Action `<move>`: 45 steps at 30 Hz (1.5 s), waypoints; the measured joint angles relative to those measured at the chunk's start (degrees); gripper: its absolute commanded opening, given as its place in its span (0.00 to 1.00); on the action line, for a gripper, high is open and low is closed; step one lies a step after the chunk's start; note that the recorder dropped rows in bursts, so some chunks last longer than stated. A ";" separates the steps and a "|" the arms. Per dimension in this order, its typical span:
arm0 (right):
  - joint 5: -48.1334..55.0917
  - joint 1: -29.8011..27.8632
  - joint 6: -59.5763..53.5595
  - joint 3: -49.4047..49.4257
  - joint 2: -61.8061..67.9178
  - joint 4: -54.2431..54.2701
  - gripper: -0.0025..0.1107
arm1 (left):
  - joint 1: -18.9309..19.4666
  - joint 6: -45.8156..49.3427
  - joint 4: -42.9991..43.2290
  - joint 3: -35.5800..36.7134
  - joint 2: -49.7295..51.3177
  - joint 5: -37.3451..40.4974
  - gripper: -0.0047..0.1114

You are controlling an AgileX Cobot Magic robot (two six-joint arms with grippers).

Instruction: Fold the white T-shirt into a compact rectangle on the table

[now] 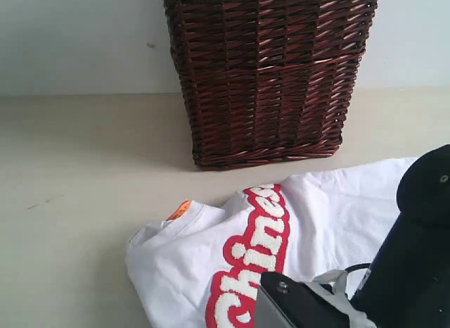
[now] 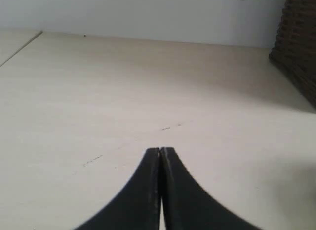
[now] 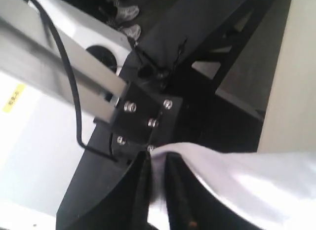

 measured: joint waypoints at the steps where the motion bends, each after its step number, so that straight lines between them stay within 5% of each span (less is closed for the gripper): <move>1: 0.00 0.00 0.84 0.00 -0.09 -1.72 0.36 | 0.00 0.00 0.00 0.00 0.00 0.00 0.04; 3: 0.27 0.00 1.93 0.00 -0.09 -4.88 0.45 | 0.00 0.00 0.00 0.00 0.00 0.00 0.04; 10: 0.05 -0.13 4.26 -2.05 -0.98 -0.62 0.45 | 0.00 0.00 0.00 0.00 0.00 0.00 0.04; 14: -3.89 -8.27 15.83 -8.95 -1.38 -6.04 0.45 | 0.00 0.00 0.00 0.00 0.00 0.00 0.04; 17: -12.96 -17.74 28.66 -10.38 -1.38 -19.80 0.45 | 0.00 0.00 0.00 0.00 0.00 0.00 0.04; 21: -28.17 -26.08 41.30 -9.21 1.68 -44.32 0.35 | 0.00 0.00 0.00 0.00 0.00 0.00 0.04; 29: -37.85 -36.30 46.81 -9.09 8.73 -52.91 0.07 | 0.00 0.00 0.00 0.00 0.00 0.00 0.04; 45: -46.14 -54.82 47.08 -9.09 13.87 -61.92 0.05 | 0.00 0.00 0.00 0.00 0.00 0.00 0.04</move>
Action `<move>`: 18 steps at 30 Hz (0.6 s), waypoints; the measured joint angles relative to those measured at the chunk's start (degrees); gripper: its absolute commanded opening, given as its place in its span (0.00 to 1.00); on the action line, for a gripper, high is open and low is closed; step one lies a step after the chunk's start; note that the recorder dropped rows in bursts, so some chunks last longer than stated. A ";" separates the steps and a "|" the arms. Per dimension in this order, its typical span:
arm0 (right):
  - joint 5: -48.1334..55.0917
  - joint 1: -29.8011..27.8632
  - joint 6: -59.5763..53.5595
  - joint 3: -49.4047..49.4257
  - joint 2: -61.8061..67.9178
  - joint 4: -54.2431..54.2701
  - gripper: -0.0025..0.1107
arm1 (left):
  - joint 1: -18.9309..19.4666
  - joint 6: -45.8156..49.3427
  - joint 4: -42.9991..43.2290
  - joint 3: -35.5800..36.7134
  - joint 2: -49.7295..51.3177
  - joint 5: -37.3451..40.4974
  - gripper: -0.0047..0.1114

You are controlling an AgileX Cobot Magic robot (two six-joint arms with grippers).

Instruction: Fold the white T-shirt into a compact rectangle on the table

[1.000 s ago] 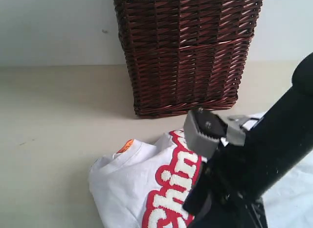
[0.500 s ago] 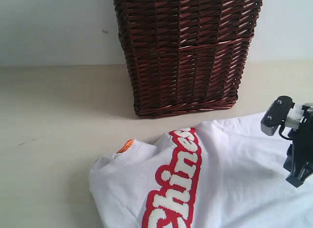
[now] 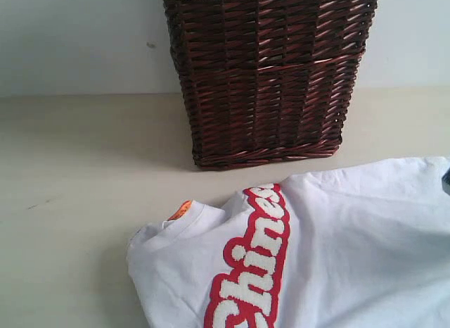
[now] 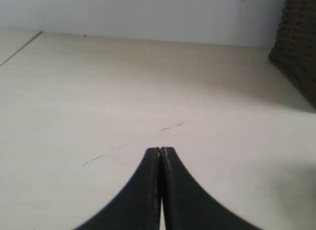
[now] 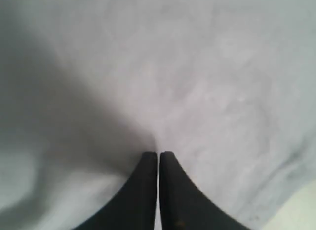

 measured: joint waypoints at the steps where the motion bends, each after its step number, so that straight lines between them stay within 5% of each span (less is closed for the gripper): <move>1: -0.65 -1.02 0.00 0.00 0.00 -0.30 0.05 | 0.00 0.00 0.00 0.00 0.00 0.00 0.04; 18: -4.17 -6.77 -0.14 -0.91 3.14 -3.22 0.05 | 0.00 0.00 0.00 0.00 0.00 0.00 0.04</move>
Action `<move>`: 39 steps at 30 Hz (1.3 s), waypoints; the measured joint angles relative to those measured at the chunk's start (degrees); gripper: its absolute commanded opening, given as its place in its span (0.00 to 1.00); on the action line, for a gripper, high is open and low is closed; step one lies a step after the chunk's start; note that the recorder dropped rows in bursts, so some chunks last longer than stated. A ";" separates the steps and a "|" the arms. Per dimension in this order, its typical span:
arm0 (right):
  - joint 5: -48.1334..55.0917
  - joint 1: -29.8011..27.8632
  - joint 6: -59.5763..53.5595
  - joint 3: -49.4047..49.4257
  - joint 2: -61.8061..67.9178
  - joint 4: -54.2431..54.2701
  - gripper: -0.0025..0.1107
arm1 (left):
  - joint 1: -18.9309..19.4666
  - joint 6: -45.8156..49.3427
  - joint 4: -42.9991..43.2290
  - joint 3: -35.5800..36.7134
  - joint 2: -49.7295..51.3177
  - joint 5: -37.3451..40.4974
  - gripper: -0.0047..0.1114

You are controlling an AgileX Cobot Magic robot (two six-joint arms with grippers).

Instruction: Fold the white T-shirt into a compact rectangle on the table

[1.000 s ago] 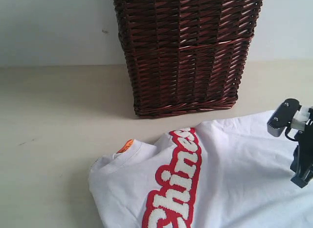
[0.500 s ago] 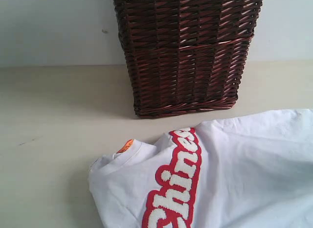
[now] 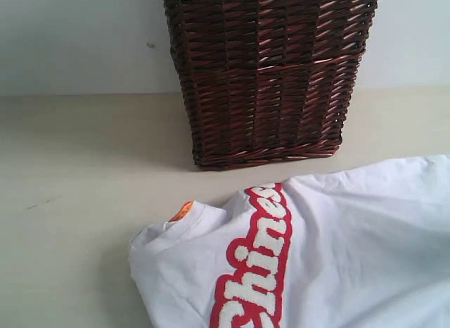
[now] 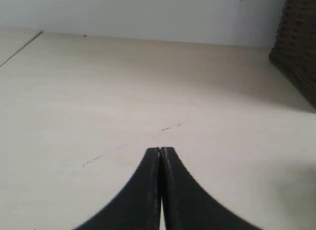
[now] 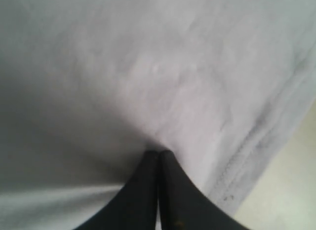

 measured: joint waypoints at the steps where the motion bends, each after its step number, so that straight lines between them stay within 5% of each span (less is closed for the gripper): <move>1: -0.27 -0.77 0.10 -0.28 0.11 -0.28 0.05 | 0.00 0.00 0.00 0.00 0.00 0.00 0.04; 11: 0.62 -8.06 1.39 -3.70 -0.48 -2.03 0.06 | 0.00 0.00 0.00 0.00 0.00 0.00 0.04; 18: 1.83 -4.46 -0.17 -4.28 -15.13 8.18 0.31 | 0.00 0.00 0.00 0.00 0.00 0.00 0.04; 22: 13.46 3.41 -10.82 -4.51 -22.32 23.19 0.45 | 0.00 0.00 0.00 0.00 0.00 0.00 0.04; 28: 26.81 17.70 -28.73 1.15 -32.17 56.85 0.37 | 0.00 0.00 0.00 0.00 0.00 0.00 0.04; 34: 7.62 23.92 -38.77 8.87 -53.25 95.04 0.27 | 0.00 0.00 0.00 0.00 0.00 0.00 0.04; 39: -4.66 25.01 -43.08 13.97 -68.54 103.75 0.38 | 0.00 0.00 0.00 0.00 0.00 0.00 0.04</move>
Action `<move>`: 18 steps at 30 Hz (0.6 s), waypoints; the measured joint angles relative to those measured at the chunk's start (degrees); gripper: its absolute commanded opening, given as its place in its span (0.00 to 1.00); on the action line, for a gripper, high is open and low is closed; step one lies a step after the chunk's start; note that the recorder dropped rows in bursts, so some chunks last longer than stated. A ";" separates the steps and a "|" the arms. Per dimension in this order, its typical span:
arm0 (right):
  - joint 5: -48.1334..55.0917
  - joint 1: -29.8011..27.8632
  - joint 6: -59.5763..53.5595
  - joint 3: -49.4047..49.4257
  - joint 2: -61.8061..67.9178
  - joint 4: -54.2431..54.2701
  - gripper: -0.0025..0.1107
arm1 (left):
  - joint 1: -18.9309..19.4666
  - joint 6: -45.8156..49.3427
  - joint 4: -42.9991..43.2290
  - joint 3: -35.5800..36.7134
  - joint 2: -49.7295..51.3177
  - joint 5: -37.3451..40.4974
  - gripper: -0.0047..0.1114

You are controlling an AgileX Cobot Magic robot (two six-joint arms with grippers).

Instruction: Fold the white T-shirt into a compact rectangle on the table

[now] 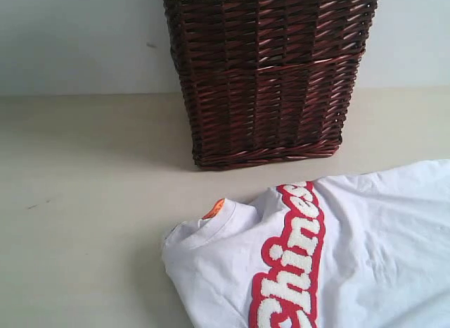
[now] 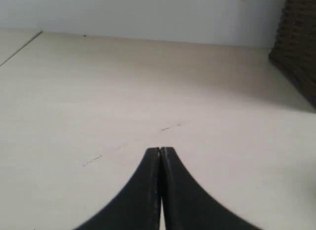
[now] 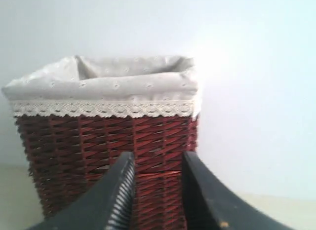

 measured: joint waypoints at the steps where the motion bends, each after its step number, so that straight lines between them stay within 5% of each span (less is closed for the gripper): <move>1: -2.21 0.00 -0.61 1.39 -3.02 0.40 0.40 | 0.00 0.00 0.00 0.00 0.00 0.00 0.04; 12: -20.81 0.13 -1.56 18.93 -32.64 1.39 0.47 | 0.00 0.00 0.00 0.00 0.00 0.00 0.04; 18: -22.11 0.13 -1.56 20.56 -35.27 1.39 0.47 | 0.00 0.00 0.00 0.00 0.00 0.00 0.04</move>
